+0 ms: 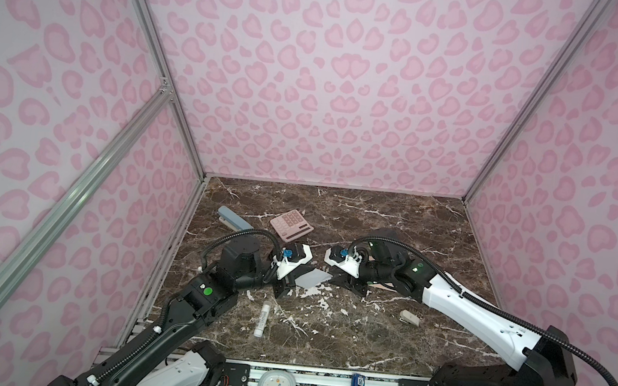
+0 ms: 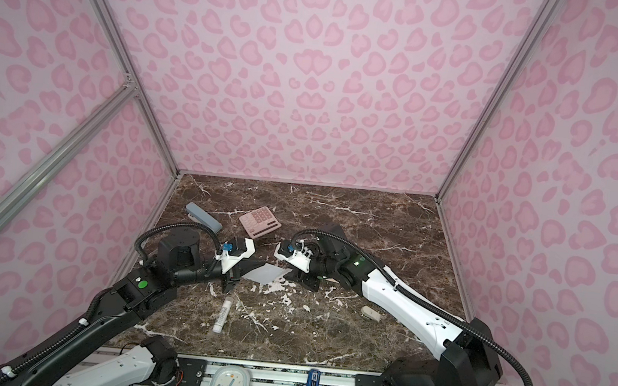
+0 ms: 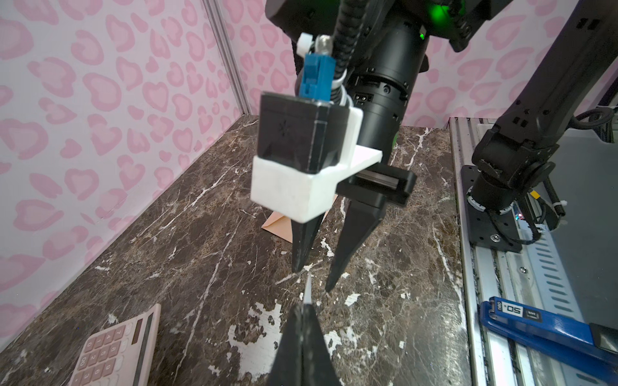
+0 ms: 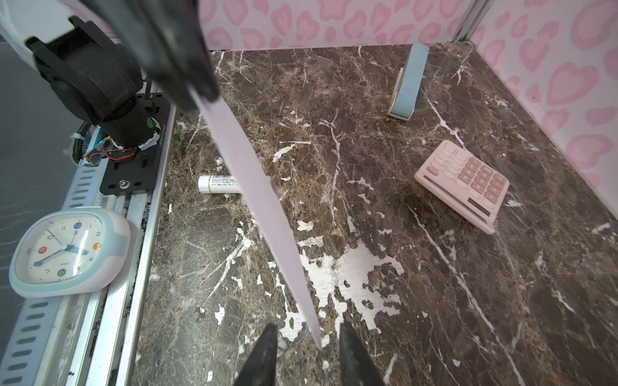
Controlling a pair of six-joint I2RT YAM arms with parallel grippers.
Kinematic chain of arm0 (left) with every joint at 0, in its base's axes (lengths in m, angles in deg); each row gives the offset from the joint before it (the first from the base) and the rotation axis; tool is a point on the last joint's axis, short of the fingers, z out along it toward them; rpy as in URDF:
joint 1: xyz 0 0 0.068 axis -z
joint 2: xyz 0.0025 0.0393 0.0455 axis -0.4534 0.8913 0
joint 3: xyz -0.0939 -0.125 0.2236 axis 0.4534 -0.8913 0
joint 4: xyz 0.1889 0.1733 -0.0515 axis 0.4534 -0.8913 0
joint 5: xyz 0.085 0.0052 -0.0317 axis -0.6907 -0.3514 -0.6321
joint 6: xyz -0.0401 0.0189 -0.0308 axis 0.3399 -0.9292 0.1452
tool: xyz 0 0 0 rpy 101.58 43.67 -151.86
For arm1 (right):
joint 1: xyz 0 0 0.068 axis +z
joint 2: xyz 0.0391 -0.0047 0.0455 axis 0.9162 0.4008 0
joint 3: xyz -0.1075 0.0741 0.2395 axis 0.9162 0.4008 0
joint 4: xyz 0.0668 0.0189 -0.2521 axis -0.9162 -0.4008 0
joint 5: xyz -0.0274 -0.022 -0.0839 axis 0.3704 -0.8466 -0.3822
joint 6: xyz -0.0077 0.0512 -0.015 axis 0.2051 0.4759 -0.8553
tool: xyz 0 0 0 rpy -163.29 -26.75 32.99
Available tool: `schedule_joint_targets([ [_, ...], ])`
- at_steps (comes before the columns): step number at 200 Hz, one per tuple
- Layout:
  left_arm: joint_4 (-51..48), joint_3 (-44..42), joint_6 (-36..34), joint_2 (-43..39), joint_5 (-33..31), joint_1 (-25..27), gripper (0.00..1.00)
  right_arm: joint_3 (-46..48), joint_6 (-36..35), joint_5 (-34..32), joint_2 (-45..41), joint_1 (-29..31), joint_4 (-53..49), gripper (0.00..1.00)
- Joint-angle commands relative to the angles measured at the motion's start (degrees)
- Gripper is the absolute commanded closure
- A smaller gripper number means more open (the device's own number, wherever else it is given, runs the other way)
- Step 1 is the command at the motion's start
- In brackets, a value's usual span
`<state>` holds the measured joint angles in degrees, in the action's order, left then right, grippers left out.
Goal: Place the letter into the envelope and seal it
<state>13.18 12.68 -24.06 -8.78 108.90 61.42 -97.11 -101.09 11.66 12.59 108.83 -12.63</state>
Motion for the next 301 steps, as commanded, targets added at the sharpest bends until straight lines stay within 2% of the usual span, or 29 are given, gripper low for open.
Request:
schedule_joint_targets([
  [1,1.9,0.1,0.2,0.3,0.5,-0.1,0.96,-0.4,0.3,2.8,-0.5,1.1,1.5,0.61],
  [31,3.8,-0.6,1.6,0.7,1.1,-0.1,0.96,-1.2,1.8,4.6,0.2,2.6,4.3,0.58],
  [48,5.0,-1.1,2.4,0.8,1.7,-0.1,0.96,-1.4,2.8,5.1,0.9,2.9,6.0,0.62],
  [63,5.4,-1.2,2.7,1.0,1.7,-0.1,0.96,-1.6,3.3,5.8,1.4,3.0,6.6,0.68],
  [105,5.4,-1.2,2.7,0.7,1.2,-0.1,0.96,-1.5,3.7,6.1,2.1,2.9,6.1,1.0],
  [125,5.4,-1.0,3.1,0.8,0.4,-0.1,0.96,-1.5,4.0,6.4,1.9,2.7,5.5,1.0],
  [134,4.9,-0.6,3.2,1.0,0.3,-0.1,0.9,-1.5,4.0,6.4,1.8,2.6,5.3,1.0],
  [144,4.6,-0.3,3.7,1.2,-0.5,-0.1,0.79,-1.5,4.4,6.6,1.7,2.4,5.2,1.0],
  [159,4.3,0.3,4.1,1.5,-1.5,-0.1,0.53,-1.4,5.4,7.2,1.4,1.9,5.4,1.0],
  [171,5.3,0.3,5.3,1.2,-4.5,-0.1,0.46,-1.3,6.4,7.9,1.3,1.3,5.8,1.0],
  [215,9.7,-0.7,9.1,-1.9,-14.7,-0.1,0.29,-1.4,12.1,9.4,1.5,-1.2,6.8,1.0],
  [235,10.4,-1.1,10.5,-3.2,-18.8,-0.1,0.16,-1.8,15.5,10.1,2.0,-2.4,7.1,1.0],
  [276,12.7,-3.7,12.3,-7.0,-29.4,-0.1,0.13,-1.9,23.9,12.1,2.6,-5.6,10.3,1.0],
  [301,14.1,-6.2,12.7,-9.6,-32.5,-0.1,0.12,-1.9,27.7,13.3,2.5,-7.5,12.3,1.0],
])
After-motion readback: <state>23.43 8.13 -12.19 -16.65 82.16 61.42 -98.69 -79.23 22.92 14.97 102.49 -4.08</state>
